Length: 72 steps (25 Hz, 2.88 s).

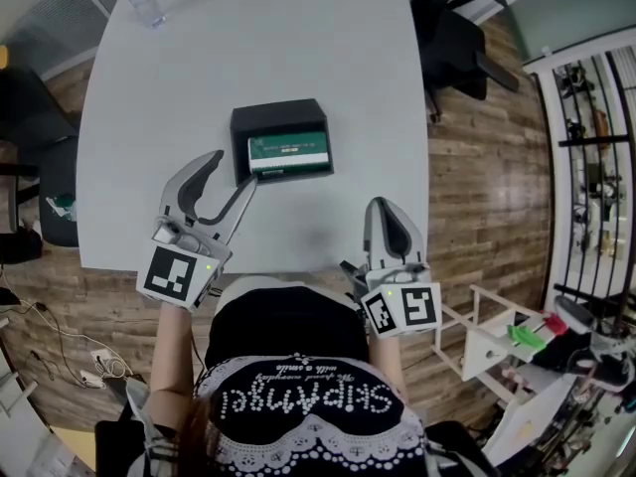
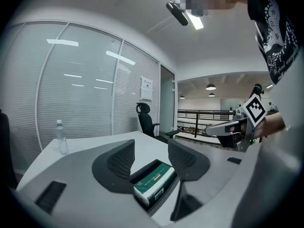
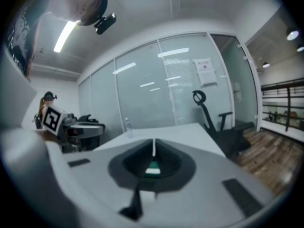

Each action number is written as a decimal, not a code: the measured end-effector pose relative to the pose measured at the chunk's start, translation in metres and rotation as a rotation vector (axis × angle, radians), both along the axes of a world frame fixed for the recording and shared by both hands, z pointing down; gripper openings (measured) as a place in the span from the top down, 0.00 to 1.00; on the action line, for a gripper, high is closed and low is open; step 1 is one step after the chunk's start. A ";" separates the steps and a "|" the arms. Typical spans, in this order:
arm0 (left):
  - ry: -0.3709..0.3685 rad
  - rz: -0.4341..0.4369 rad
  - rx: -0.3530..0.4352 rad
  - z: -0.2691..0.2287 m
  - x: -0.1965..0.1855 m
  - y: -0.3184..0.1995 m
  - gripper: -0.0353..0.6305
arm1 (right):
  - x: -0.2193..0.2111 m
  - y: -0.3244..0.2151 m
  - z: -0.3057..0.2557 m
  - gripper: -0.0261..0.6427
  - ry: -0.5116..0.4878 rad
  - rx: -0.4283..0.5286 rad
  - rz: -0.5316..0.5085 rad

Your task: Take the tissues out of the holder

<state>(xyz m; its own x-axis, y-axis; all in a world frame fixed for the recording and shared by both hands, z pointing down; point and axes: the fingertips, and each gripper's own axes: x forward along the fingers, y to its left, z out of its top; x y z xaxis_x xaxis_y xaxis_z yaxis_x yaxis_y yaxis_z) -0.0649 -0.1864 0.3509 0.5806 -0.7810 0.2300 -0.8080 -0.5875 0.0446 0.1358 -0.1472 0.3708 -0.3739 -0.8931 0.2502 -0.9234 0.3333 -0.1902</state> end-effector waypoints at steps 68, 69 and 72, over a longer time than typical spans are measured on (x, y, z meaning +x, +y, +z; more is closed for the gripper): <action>-0.539 0.510 -0.460 0.210 0.093 -0.052 0.40 | 0.031 -0.017 0.038 0.91 -0.029 -0.144 0.097; -0.549 0.513 -0.464 0.211 0.093 -0.052 0.39 | 0.032 -0.017 0.039 0.91 -0.029 -0.144 0.096; -0.552 0.529 -0.504 0.213 0.094 -0.049 0.39 | 0.033 -0.017 0.038 0.91 -0.029 -0.145 0.096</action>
